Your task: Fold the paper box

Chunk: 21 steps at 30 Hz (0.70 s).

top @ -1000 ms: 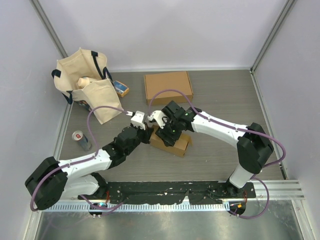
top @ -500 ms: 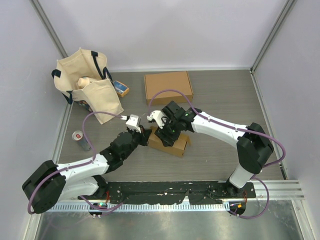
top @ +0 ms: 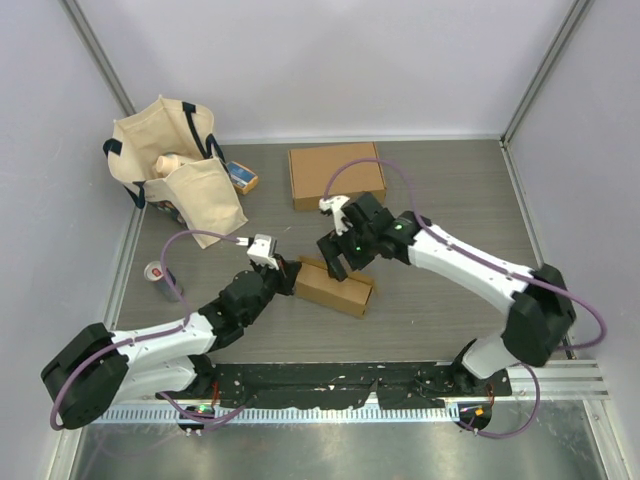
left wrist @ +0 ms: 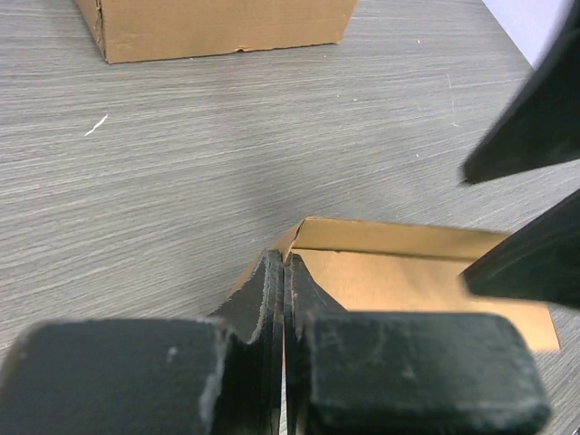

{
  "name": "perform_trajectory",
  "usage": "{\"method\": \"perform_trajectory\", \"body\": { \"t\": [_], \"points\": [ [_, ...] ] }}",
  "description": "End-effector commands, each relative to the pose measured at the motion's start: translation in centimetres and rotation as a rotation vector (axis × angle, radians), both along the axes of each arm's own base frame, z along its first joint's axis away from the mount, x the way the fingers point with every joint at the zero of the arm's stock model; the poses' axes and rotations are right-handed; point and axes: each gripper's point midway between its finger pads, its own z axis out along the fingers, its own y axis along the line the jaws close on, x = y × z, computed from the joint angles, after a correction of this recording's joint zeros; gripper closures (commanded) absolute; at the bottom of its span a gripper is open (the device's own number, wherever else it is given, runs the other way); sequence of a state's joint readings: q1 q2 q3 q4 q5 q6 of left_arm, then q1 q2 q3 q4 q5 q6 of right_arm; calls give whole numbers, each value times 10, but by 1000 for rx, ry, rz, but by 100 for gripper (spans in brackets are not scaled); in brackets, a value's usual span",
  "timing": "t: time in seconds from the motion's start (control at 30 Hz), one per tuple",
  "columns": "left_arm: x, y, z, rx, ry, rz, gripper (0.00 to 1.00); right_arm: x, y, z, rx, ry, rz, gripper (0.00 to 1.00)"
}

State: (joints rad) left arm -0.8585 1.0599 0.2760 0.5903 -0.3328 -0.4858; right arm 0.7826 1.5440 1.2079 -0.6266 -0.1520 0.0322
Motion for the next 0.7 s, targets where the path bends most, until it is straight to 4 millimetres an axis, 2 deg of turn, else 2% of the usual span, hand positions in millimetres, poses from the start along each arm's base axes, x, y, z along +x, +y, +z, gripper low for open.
{"method": "perform_trajectory", "body": {
  "t": [0.0, 0.03, 0.07, 0.1, 0.13, 0.17, 0.2, 0.23, 0.27, 0.3, 0.4, 0.53, 0.6, 0.67],
  "points": [
    [-8, 9, -23, 68, 46, 12, 100, 1, -48, 66, 59, -66, -380, 14],
    [-7, 8, -21, 65, 43, 10, 100, -2, -59, 67, 47, -58, -414, 14],
    [-8, 6, -18, 64, 40, 7, 100, -8, -69, 58, 24, -34, -438, 13],
    [-9, 5, -18, 66, 41, 4, 100, -10, -81, 61, 45, -26, -466, 14],
    [-8, 5, -16, 64, 38, 5, 100, -12, -85, 58, 57, -16, -481, 19],
    [-8, 4, -16, 65, 39, 4, 100, -18, -91, 45, 60, 12, -494, 22],
    [-8, 3, -14, 63, 35, 1, 100, -24, -82, 49, 122, 39, -462, 26],
    [-9, 3, -15, 69, 38, 0, 100, -29, -79, 48, 143, 57, -446, 35],
    [-9, 2, -14, 73, 37, -2, 100, -34, -79, 41, 147, 75, -437, 37],
    [-9, 2, -14, 77, 36, -3, 100, -35, -77, 45, 174, 56, -426, 37],
    [-10, 2, -15, 82, 40, -3, 100, -35, -94, 30, 99, 36, -465, 39],
    [-11, 3, -14, 87, 36, 1, 100, -44, -83, 19, 113, 100, -421, 50],
    [-10, 4, -14, 94, 35, 4, 100, -38, -84, 17, 115, 76, -439, 54],
    [-9, 4, -12, 91, 33, 6, 100, -32, -84, 16, 100, 66, -456, 65]
  ]
}}
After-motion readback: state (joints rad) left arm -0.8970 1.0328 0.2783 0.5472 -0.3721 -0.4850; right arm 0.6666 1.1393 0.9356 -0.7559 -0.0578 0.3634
